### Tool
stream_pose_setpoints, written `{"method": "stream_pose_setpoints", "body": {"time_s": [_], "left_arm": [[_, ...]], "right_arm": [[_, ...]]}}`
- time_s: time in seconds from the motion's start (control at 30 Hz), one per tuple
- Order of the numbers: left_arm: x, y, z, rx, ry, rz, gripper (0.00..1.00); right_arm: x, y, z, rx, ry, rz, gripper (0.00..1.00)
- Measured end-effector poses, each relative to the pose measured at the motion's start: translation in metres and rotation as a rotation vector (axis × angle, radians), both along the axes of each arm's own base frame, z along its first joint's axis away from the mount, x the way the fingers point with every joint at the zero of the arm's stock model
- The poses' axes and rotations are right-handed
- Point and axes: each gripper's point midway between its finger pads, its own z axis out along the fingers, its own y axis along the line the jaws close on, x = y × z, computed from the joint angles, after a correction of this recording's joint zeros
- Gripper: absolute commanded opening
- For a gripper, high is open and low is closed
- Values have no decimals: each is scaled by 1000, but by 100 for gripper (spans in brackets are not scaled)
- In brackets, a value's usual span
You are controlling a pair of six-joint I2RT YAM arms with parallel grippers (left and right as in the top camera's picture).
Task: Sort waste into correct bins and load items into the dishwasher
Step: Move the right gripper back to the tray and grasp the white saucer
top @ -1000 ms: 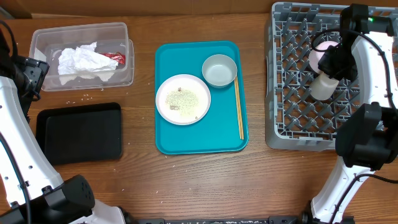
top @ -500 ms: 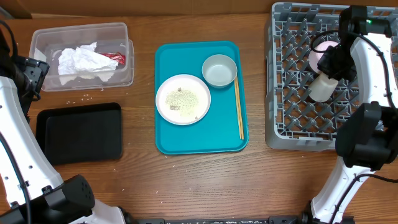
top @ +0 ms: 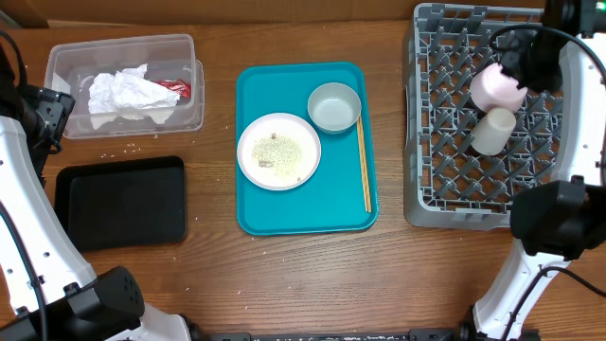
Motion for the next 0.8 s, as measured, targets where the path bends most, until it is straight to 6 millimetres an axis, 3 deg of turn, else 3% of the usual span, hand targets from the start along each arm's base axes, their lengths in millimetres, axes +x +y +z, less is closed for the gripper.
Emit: {"method": "stream_pose_setpoints", "body": {"time_s": [0.1,0.2,0.43,0.6,0.8], "left_arm": [[0,0,0,0,0,0,100],[0,0,0,0,0,0,100],[0,0,0,0,0,0,100],[0,0,0,0,0,0,100],[0,0,0,0,0,0,100]], "right_arm": [[19,35,16,69,-103,138,64],[34,84,26,106,-182,300,76],[41,199,39,71,-294,606,86],[46,250,30,22,-327,700,84],[64,280,-37,-23,-244,721,53]]}}
